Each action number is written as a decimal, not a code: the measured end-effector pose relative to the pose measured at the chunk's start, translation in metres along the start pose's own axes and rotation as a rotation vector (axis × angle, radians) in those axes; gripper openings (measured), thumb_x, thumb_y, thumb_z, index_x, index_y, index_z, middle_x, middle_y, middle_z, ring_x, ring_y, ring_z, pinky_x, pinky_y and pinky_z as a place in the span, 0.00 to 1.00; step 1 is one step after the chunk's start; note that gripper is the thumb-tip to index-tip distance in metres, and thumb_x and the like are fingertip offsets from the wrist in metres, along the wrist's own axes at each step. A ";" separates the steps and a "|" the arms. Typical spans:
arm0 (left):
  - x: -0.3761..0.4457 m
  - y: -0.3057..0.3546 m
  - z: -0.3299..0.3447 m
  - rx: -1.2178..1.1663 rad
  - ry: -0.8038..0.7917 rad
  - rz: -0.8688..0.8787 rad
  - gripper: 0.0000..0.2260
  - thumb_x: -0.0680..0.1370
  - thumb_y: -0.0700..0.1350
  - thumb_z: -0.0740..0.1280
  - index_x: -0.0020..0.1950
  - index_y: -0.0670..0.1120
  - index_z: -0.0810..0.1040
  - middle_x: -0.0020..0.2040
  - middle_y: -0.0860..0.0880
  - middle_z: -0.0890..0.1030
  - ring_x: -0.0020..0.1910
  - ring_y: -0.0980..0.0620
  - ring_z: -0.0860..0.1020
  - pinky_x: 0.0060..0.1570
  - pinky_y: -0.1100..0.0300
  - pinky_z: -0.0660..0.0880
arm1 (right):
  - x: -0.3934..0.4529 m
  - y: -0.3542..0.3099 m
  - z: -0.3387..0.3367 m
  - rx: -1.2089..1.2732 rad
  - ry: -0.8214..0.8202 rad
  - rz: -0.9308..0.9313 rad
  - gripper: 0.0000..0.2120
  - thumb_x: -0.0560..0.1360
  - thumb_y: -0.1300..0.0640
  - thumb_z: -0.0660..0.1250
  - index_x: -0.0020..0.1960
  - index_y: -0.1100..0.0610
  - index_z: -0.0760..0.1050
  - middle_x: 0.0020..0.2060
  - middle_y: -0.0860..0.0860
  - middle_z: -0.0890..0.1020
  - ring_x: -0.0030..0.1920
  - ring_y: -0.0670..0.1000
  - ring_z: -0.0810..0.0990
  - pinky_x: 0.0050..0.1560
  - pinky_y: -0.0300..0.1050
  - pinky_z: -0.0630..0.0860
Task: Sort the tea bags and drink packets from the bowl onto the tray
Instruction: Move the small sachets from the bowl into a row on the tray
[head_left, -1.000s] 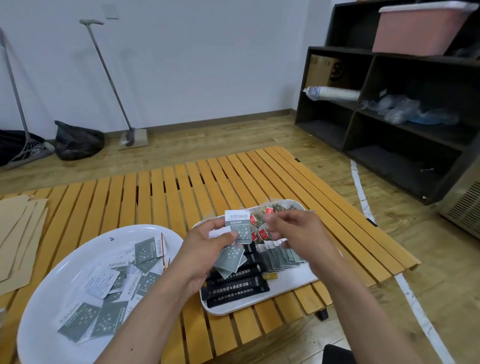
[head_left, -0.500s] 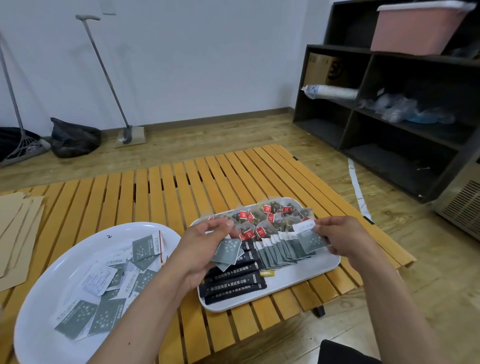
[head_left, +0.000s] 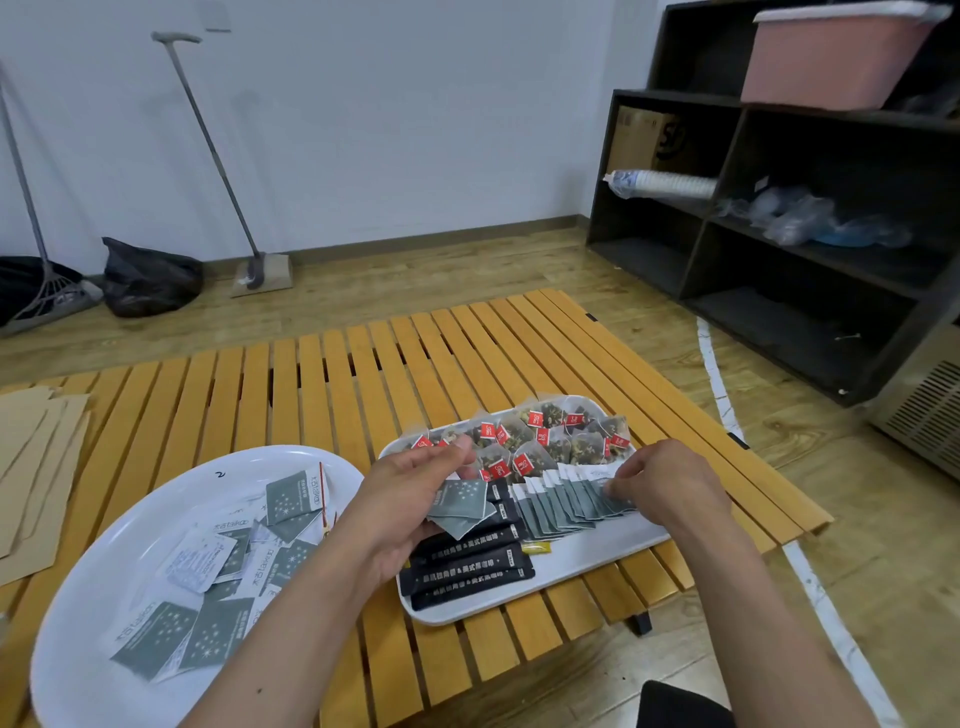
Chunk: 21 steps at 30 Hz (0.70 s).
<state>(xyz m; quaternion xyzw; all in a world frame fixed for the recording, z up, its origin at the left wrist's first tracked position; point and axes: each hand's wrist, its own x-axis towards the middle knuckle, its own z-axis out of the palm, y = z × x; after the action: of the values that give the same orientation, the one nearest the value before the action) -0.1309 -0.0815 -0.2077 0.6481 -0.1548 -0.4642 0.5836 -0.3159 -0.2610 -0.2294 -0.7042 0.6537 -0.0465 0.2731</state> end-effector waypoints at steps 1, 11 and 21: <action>0.000 0.000 0.000 -0.003 -0.013 0.001 0.12 0.76 0.47 0.74 0.53 0.39 0.85 0.50 0.43 0.88 0.43 0.48 0.85 0.46 0.53 0.84 | 0.000 -0.001 0.001 -0.004 -0.016 0.005 0.10 0.68 0.48 0.80 0.46 0.50 0.83 0.41 0.50 0.83 0.43 0.52 0.80 0.40 0.45 0.75; -0.002 0.001 -0.001 -0.017 -0.115 0.015 0.19 0.74 0.27 0.71 0.61 0.44 0.82 0.54 0.41 0.87 0.55 0.37 0.85 0.58 0.42 0.81 | -0.012 -0.005 -0.002 0.056 0.123 -0.124 0.05 0.73 0.48 0.75 0.45 0.48 0.83 0.39 0.47 0.83 0.41 0.50 0.81 0.37 0.43 0.74; 0.001 -0.001 -0.004 0.100 -0.071 0.130 0.27 0.58 0.36 0.85 0.56 0.48 0.86 0.59 0.42 0.84 0.54 0.40 0.85 0.57 0.44 0.82 | -0.057 -0.042 0.011 0.673 -0.423 -0.423 0.08 0.72 0.60 0.78 0.49 0.61 0.83 0.38 0.54 0.86 0.34 0.45 0.82 0.31 0.36 0.74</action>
<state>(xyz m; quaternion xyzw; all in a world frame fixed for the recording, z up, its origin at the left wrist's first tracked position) -0.1280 -0.0797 -0.2099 0.6481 -0.2400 -0.4399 0.5734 -0.2816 -0.2043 -0.2031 -0.6884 0.3735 -0.1663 0.5992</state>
